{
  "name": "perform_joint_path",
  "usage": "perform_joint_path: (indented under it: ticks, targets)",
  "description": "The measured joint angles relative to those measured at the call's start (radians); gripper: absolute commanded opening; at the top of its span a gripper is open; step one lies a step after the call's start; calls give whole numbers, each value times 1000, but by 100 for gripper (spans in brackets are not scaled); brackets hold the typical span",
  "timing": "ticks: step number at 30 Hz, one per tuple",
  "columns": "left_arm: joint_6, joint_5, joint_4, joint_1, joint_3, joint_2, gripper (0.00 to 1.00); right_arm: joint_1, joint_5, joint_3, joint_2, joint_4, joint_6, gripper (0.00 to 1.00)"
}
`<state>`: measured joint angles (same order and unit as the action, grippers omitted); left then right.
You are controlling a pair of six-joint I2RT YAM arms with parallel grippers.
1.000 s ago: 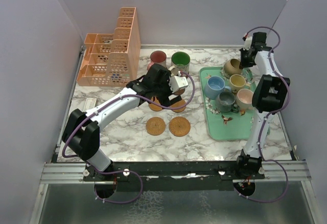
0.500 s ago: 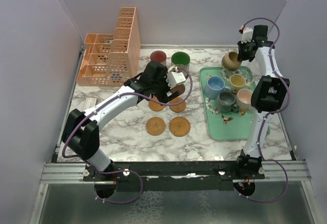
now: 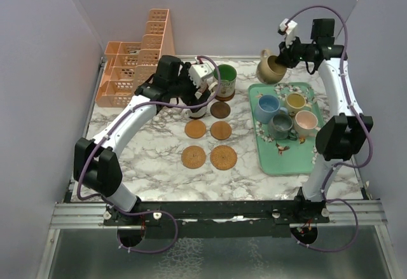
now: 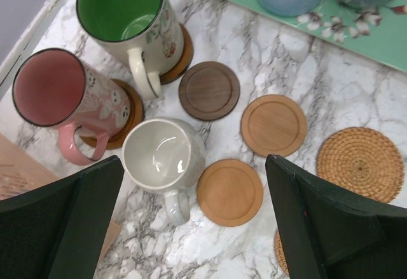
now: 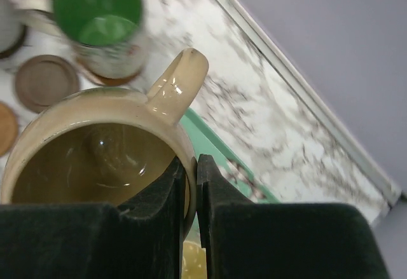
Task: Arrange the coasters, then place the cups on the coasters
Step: Pick up the cup from the tray, then place the cup on the coaster.
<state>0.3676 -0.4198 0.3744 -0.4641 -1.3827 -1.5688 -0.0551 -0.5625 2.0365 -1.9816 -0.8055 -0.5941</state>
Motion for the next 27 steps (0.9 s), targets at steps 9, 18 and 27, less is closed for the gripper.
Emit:
perform_joint_path:
  ticks: [9, 18, 27]
  targets:
    - [-28, -188, -3, 24, -24, 2, 91, 199, -181, -174, 204, -35, -173, 1]
    - [-93, -162, 1, 32, -50, 4, 87, 370, -61, -367, 229, -1, -200, 1]
    - [-114, -137, -5, 92, -24, 32, 84, 388, -68, -429, 252, 47, -432, 1]
